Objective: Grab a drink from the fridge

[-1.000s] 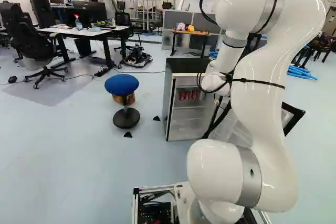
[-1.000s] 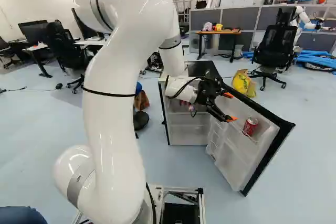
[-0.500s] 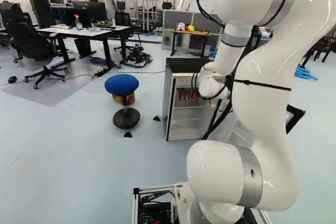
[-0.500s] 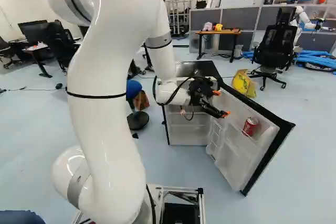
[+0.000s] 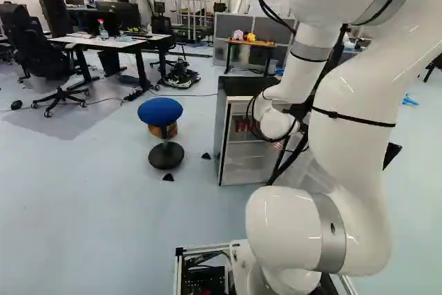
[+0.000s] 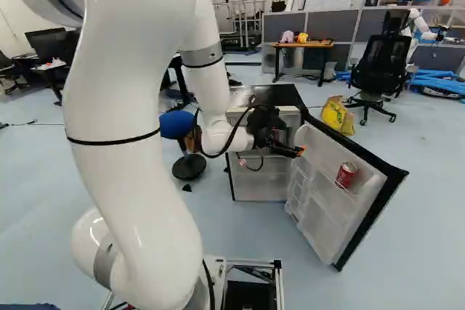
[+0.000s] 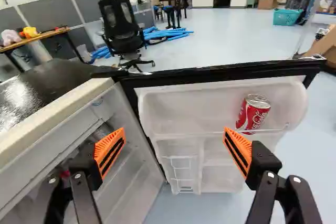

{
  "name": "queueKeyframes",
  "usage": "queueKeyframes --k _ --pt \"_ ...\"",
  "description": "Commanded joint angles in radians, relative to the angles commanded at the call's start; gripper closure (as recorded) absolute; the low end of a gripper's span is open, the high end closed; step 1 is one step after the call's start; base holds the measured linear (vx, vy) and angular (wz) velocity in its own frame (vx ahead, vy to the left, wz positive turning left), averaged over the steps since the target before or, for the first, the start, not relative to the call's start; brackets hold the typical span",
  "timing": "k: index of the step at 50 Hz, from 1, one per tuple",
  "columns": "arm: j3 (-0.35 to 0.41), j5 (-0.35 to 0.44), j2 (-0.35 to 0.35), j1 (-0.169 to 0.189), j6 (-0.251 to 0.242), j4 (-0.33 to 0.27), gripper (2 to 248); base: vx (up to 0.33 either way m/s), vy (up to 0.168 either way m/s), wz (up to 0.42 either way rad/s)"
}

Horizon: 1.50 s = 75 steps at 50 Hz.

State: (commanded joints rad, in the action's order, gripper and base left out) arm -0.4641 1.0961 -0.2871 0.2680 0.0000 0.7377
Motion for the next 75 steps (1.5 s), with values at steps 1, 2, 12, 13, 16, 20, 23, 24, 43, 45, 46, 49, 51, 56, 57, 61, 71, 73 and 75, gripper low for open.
queueKeyframes --k 1,2,12,13,16,20,23,24,43,45,46,49,51,56,57,61,71,73,75 --pt "0.006 0.000 0.005 -0.002 0.000 -0.011 3 0.000 0.000 0.000" --pt "0.012 0.000 0.010 -0.003 0.000 -0.021 3 0.000 0.000 0.000" --pt "0.072 0.000 0.058 -0.017 0.000 -0.126 3 0.000 0.000 0.000" --pt "0.078 0.000 0.063 -0.018 0.000 -0.137 3 0.000 0.000 0.000" --pt "0.095 0.000 0.077 -0.021 0.000 -0.168 3 0.000 0.000 0.000" --pt "0.112 0.000 0.089 -0.024 0.000 -0.210 3 0.000 0.000 0.000" --pt "0.118 0.000 0.088 -0.025 0.000 -0.242 3 0.000 0.000 0.000" --pt "0.118 0.000 0.086 -0.025 0.000 -0.252 3 0.000 0.000 0.000" --pt "0.103 -0.001 0.024 -0.025 0.000 -0.452 3 0.000 0.000 0.000" --pt "0.101 -0.002 0.017 -0.025 0.000 -0.473 3 0.000 0.000 0.000" --pt "0.100 -0.002 0.014 -0.025 0.000 -0.483 3 0.000 0.000 0.000" --pt "0.098 -0.003 0.004 -0.025 0.000 -0.515 3 0.000 0.000 0.000" --pt "0.096 -0.003 -0.003 -0.025 0.000 -0.536 3 0.000 0.000 0.000" --pt "0.091 -0.003 -0.020 -0.025 0.000 -0.582 3 0.000 0.000 0.000" --pt "0.089 -0.003 -0.024 -0.025 0.000 -0.590 3 0.000 0.000 0.000" --pt "0.085 -0.003 -0.038 -0.025 0.000 -0.600 3 0.000 0.000 0.000" --pt "0.074 -0.003 -0.073 -0.025 0.000 -0.600 3 0.000 0.000 0.000" --pt "0.072 -0.003 -0.080 -0.025 0.000 -0.600 3 0.000 0.000 0.000" --pt "0.069 -0.003 -0.087 -0.025 0.000 -0.600 3 0.000 0.000 0.000"
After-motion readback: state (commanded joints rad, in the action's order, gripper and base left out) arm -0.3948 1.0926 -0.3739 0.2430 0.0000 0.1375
